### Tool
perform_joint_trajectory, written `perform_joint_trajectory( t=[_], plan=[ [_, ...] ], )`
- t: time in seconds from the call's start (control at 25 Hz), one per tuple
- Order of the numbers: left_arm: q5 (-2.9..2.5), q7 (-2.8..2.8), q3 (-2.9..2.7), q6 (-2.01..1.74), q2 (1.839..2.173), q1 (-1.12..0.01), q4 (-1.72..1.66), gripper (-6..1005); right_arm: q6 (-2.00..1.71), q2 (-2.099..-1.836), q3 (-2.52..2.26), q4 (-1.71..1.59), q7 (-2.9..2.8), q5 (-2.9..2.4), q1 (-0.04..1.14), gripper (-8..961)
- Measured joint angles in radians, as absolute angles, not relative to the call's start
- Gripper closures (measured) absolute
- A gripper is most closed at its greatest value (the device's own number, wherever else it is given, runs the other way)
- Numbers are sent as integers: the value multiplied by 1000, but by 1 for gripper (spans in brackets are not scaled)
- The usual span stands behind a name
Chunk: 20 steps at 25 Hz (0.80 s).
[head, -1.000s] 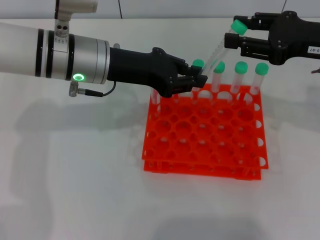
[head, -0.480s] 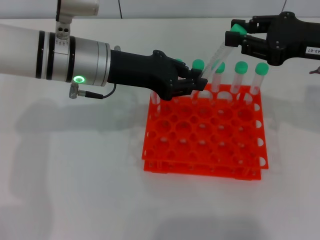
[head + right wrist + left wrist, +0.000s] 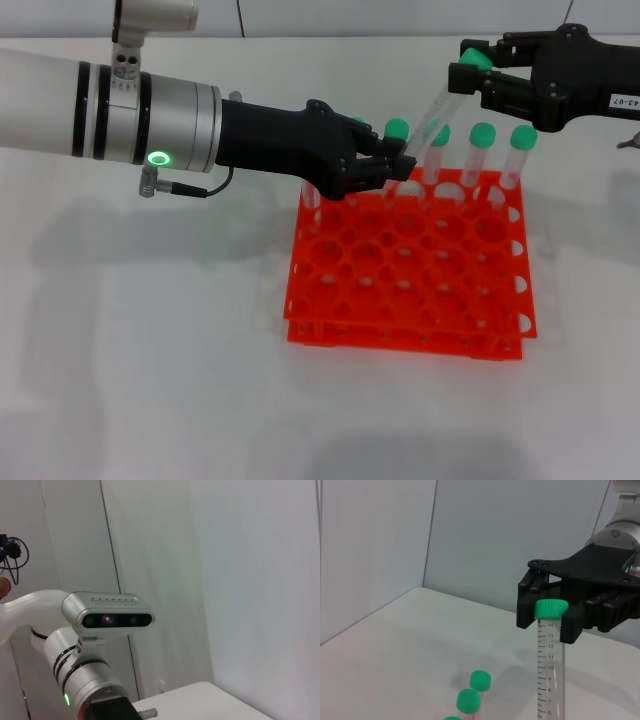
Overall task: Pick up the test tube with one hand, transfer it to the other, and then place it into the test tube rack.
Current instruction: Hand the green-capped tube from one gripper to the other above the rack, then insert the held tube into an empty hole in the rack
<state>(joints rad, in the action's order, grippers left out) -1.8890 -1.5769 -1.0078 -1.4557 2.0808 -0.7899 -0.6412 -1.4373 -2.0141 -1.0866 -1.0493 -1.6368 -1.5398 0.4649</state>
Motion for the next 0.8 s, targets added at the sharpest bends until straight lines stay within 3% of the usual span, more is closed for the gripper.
perform_joint_trajectory(
  t=[0.48,0.72,0.8],
  plan=[
    [-1866,-1561,-1009,-1455,2085,-786,-617,836,-1441,-2014,-1092,-1057,-1637,-1541,466,671],
    [-1866,-1561,-1009,-1455,2085,-785,-616,962,-1439,-2014,-1102,-1060,-1637,-1541,467,677],
    [-1866,-1561,-1009,-1453,2085,-783,-616,953,-1439,-2014,-1102,-1060,-1637,-1541,467,678]
  ],
)
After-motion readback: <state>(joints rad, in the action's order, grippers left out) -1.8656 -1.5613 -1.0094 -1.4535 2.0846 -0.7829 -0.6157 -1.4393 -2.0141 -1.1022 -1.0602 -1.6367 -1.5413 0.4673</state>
